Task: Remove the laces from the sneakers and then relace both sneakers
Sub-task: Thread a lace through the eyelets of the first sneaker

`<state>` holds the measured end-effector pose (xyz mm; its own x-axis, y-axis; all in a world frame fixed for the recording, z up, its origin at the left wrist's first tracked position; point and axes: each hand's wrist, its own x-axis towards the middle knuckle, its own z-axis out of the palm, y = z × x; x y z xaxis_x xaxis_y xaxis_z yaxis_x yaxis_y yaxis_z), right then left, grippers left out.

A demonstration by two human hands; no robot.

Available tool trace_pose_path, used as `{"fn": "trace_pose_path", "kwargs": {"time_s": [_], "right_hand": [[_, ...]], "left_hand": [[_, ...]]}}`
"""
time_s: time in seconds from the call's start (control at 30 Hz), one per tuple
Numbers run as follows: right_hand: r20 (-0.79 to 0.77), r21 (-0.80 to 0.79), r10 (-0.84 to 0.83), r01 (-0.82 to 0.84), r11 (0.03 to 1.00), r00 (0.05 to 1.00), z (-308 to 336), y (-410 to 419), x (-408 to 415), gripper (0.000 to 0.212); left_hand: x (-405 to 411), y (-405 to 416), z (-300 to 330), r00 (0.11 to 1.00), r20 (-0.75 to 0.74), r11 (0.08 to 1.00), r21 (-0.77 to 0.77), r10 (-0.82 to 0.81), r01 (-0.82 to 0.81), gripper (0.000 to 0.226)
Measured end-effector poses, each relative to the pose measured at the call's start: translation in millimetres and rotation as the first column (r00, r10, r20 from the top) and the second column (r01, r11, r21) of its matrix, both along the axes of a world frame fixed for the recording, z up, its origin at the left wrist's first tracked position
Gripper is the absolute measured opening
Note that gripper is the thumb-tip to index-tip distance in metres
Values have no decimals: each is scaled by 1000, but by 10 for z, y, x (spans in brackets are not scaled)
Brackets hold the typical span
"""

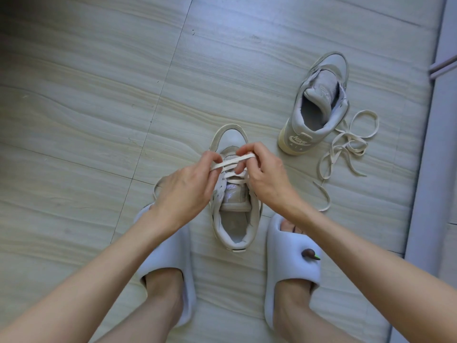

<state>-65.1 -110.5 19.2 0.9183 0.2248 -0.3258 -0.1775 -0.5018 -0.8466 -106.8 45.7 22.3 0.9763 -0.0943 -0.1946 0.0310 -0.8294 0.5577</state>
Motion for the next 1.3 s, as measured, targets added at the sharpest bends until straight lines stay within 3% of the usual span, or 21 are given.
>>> {"fn": "trace_pose_path", "kwargs": {"time_s": [0.1,0.2,0.33,0.4,0.47,0.57,0.8,0.87,0.93,0.97,1.0,1.07,1.13,1.2,1.3], "right_hand": [[26,44,-1,0,999,1000,56,2,33,32],[70,96,-58,51,994,996,98,10,98,32],[104,220,-296,268,938,949,155,-52,231,25],[-46,311,-462,452,836,886,141,-126,346,24],[-297,373,-577,649,663,761,109,-218,448,24],[-552,411,-563,788,459,615,85,-356,488,17],[-630,451,-497,802,392,597,39,-464,485,17],[-604,426,-511,790,441,611,19,-468,480,21],[-399,288,-549,669,685,734,3,-480,453,17],[-226,141,-513,549,824,828,-3,-503,429,10],[-53,-31,-416,415,909,908,-6,-524,394,18],[233,-297,-165,232,926,958,-14,-546,306,43],[423,-423,-2,200,884,906,-16,-497,194,47],[461,-405,55,155,901,886,-28,-407,107,33],[220,-260,206,-146,954,954,-90,-270,-6,10]], "left_hand": [[-4,-14,-12,996,82,999,31,-28,25,17],[4,19,-50,997,69,999,32,16,-18,15],[-51,71,-153,988,-2,988,5,152,-152,13],[-63,115,-212,978,-47,979,2,206,-206,13],[-70,166,-266,967,-104,972,22,233,-232,15],[-90,230,-353,937,-232,965,83,260,-247,18],[-79,424,-465,795,-469,921,139,385,-364,27],[-46,387,-424,796,-482,925,95,365,-367,30],[-13,315,-363,797,-501,927,30,337,-373,33],[2,279,-342,786,-521,917,-15,333,-398,32],[19,241,-326,767,-548,898,-66,332,-436,31],[67,160,-320,739,-589,831,-194,327,-521,28],[108,71,-297,699,-625,679,-347,347,-647,20],[130,-1,-284,650,-661,527,-425,375,-736,13],[100,-83,-302,611,-688,466,-425,390,-776,14]]}}
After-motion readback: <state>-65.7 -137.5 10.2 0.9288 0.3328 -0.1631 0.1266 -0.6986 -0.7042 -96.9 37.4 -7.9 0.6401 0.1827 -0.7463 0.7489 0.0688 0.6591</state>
